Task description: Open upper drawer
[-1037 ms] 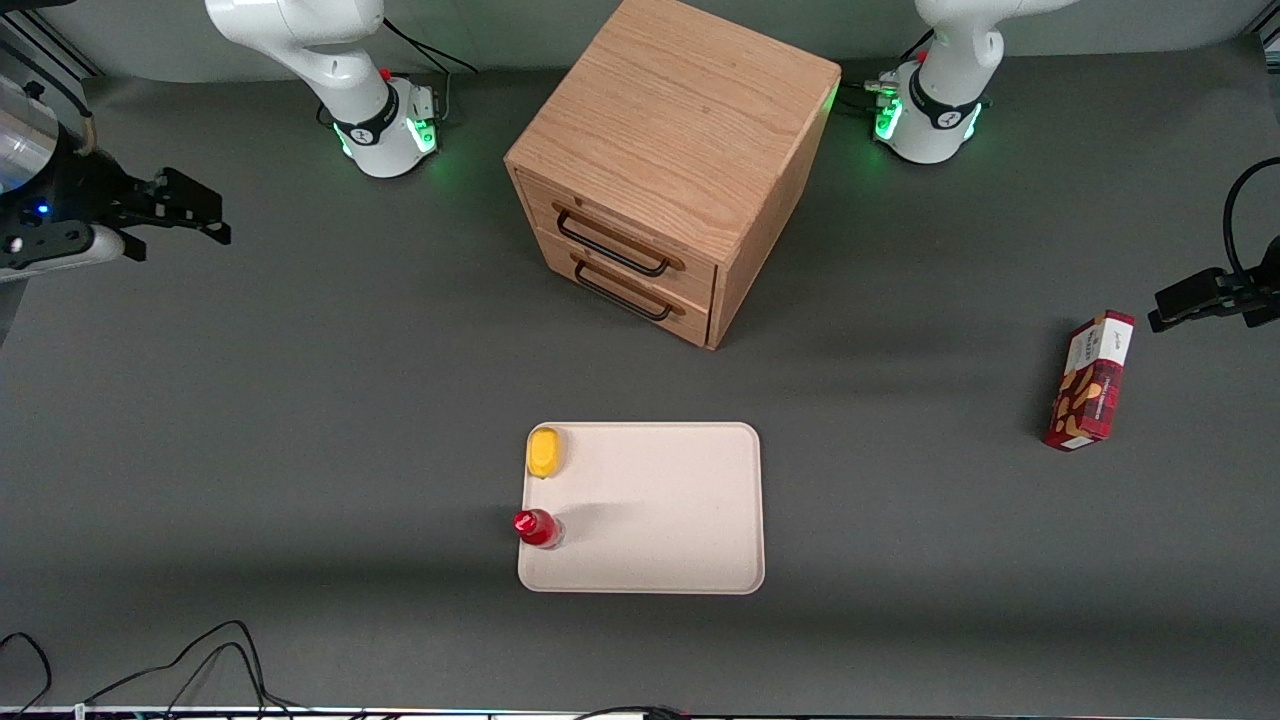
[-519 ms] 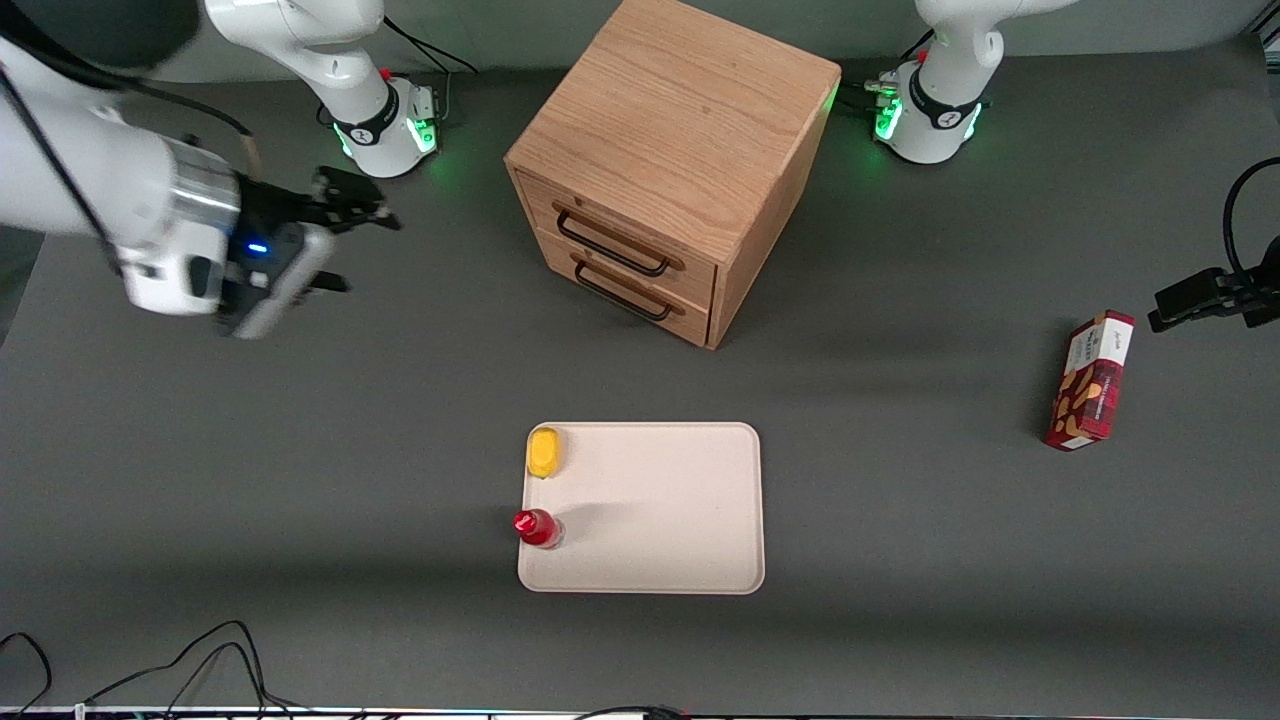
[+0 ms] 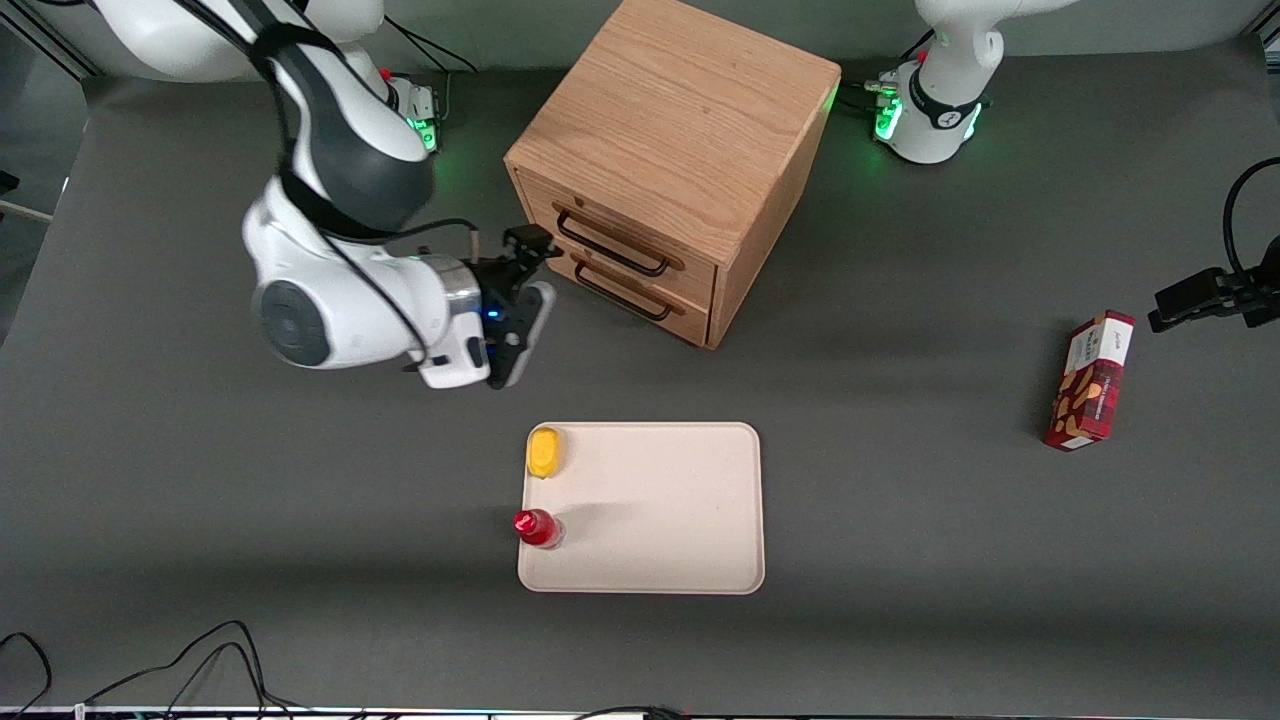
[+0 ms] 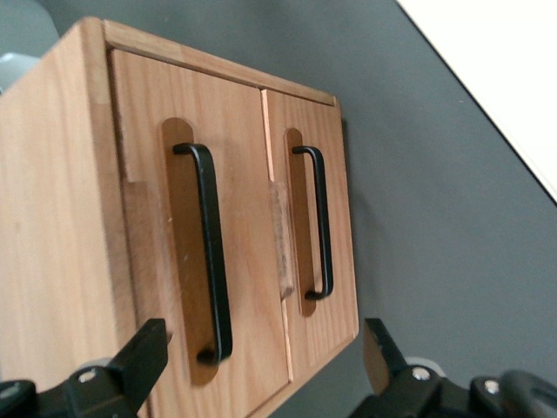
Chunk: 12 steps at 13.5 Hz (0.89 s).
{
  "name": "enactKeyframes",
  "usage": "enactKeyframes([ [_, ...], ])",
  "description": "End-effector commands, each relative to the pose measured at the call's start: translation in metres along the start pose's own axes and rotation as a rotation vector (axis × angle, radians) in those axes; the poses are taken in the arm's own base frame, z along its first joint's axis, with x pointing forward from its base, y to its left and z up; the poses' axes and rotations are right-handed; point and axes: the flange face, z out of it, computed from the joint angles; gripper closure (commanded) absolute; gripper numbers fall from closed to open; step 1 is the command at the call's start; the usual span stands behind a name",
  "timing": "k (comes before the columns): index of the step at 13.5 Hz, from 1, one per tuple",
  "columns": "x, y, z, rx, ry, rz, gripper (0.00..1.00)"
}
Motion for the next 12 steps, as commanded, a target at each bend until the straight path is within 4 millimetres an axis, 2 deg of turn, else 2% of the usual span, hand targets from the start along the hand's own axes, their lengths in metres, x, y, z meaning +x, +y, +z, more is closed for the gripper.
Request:
enactKeyframes([
  [1,0.015,-0.001,0.024,-0.005,-0.012,-0.034,0.0],
  [3,0.02,-0.014,0.054,-0.009,-0.009,-0.053,0.0],
  [5,0.019,-0.017,0.077,-0.021,-0.023,-0.051,0.0],
  [8,0.017,-0.015,0.096,-0.041,-0.038,-0.034,0.0],
  [12,0.015,-0.014,0.106,-0.043,-0.044,-0.032,0.0],
])
